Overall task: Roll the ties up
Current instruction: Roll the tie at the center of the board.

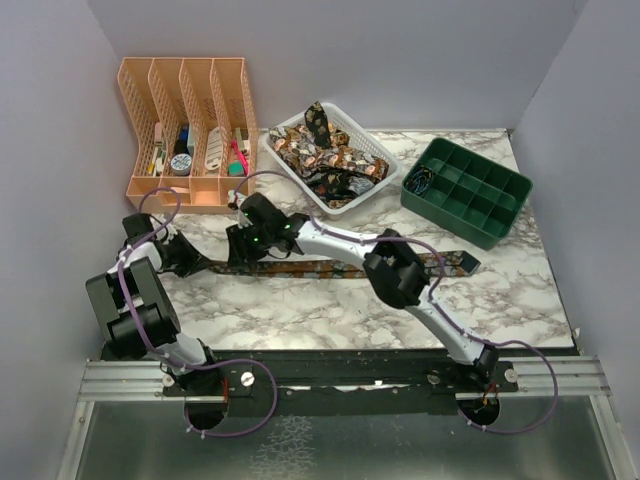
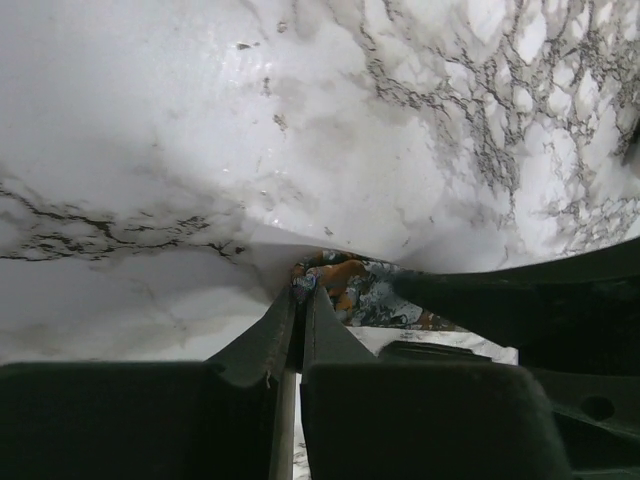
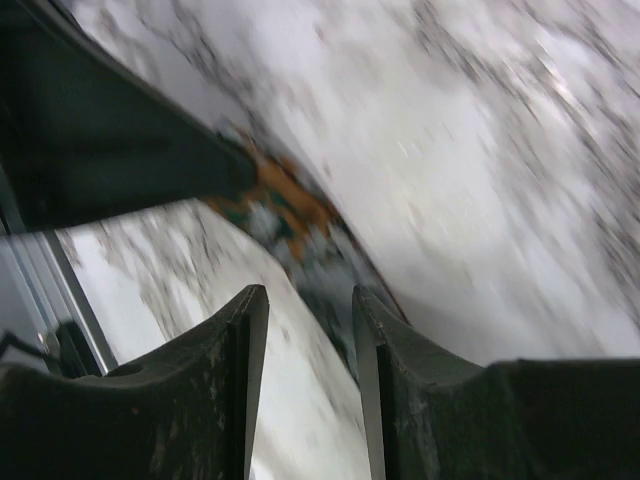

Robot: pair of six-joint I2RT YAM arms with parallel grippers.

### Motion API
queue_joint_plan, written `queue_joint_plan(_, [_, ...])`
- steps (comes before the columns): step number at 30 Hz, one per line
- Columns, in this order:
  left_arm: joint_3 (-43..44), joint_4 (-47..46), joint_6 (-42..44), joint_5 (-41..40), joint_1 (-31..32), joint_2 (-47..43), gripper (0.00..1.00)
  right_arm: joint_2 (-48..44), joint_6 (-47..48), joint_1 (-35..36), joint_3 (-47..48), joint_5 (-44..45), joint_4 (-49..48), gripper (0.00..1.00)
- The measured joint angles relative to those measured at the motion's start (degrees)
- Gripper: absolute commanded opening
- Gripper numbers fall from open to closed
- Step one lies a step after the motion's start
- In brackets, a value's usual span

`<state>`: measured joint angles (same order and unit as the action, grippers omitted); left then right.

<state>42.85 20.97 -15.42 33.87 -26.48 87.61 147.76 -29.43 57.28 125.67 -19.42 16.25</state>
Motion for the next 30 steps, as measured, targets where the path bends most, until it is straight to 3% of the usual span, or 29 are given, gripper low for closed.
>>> queue_joint_plan(3, [0.0, -0.2, 0.0, -0.1, 1.1, -1.1, 0.0, -8.9, 1.7, -1.6, -11.6, 1.1, -0.1, 0.52])
queue_joint_plan(6, [0.0, -0.5, 0.0, -0.2, 2.1, -2.9, 0.0, -23.4, 2.5, -4.6, -29.3, 4.8, -1.5, 0.54])
queue_joint_plan(11, [0.0, -0.9, -0.2, -0.5, 2.7, -4.5, 0.0, -47.1, 0.5, -14.6, -55.5, 12.0, -5.0, 0.6])
queue_joint_plan(15, [0.0, -1.0, -0.2, -1.0, 2.8, -4.6, 0.0, -58.2, -2.9, -21.5, -69.6, 21.1, -4.0, 0.65])
queue_joint_plan(22, [0.0, -1.1, -0.2, -1.0, 2.9, -4.6, 0.0, -63.5, -4.2, -35.0, -80.2, 27.9, 0.3, 0.65])
queue_joint_plan(30, [-0.1, -1.2, -0.4, -0.8, 3.3, -4.6, 0.0, -58.6, 1.4, -49.3, -75.5, 29.6, 0.6, 0.66])
